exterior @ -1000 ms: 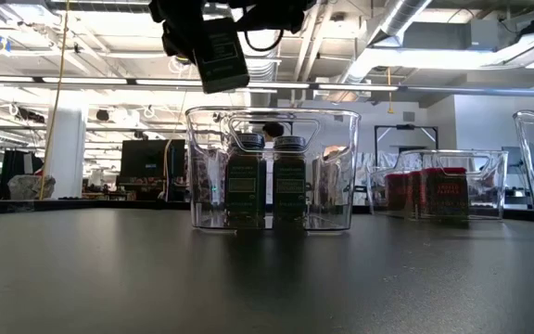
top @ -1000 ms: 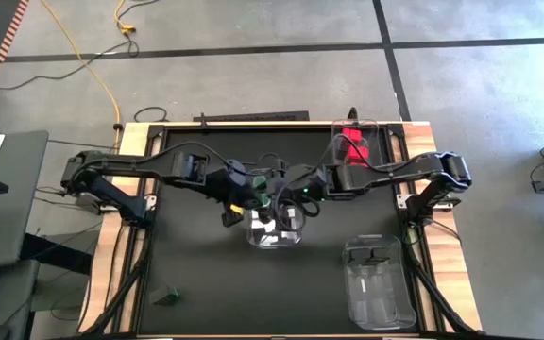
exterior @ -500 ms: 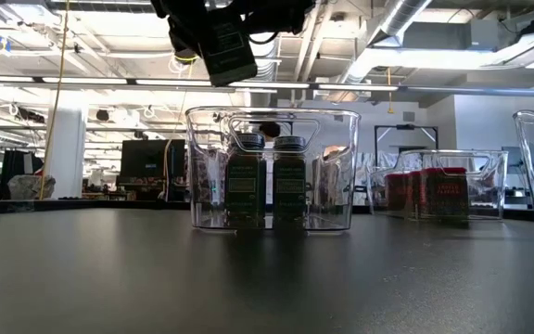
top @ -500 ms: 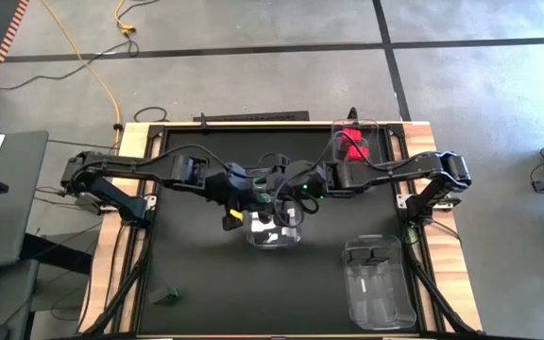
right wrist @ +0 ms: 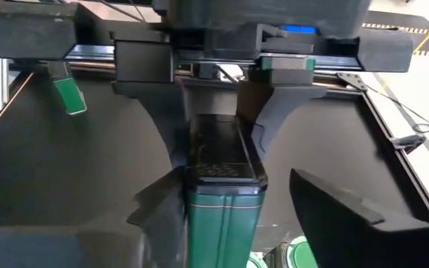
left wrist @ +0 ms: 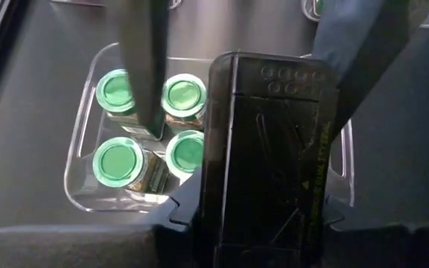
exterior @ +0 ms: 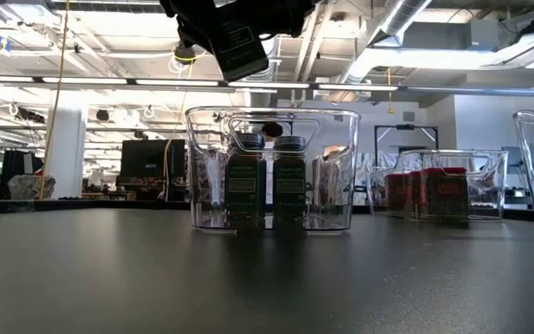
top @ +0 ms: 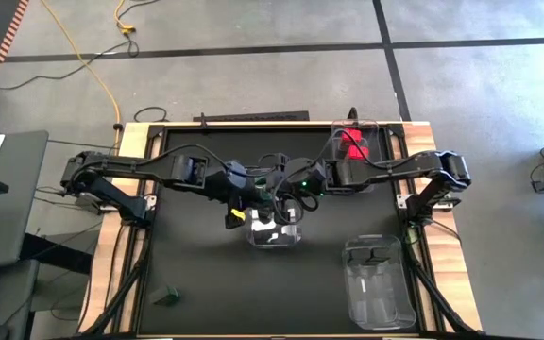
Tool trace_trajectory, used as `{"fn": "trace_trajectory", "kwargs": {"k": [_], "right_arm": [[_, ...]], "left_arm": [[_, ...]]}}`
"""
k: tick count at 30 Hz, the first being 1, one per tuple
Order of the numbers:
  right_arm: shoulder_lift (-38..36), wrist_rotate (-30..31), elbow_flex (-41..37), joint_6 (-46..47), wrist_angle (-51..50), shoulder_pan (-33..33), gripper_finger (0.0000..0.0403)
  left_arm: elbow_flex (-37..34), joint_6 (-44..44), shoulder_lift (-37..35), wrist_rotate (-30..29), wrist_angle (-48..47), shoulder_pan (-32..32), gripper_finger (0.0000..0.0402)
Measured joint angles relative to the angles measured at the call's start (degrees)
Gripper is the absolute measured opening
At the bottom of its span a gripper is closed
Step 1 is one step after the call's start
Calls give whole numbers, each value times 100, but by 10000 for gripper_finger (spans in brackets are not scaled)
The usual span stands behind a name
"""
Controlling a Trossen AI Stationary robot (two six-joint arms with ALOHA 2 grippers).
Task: Sort spices by type
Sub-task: Put the black seasoning can into the bottom transparent bin
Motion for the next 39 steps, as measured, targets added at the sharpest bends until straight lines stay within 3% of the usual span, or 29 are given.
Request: {"fn": "trace_trajectory", "kwargs": {"k": [9, 26, 32, 39], "right_arm": [[0, -77, 0, -7, 26, 2, 144], [0, -81, 0, -22, -6, 2, 157], [-2, -79, -2, -40, -134, -35, 148], [-229, 228, -4, -24, -575, -130, 156]], "left_arm": [[0, 19, -2, -211, 4, 0, 129], [0, -267, -2, -198, 1, 26, 141], [0, -161, -2, -288, -15, 28, 192], [-6, 278, -84, -925, -94, 39, 244]]}}
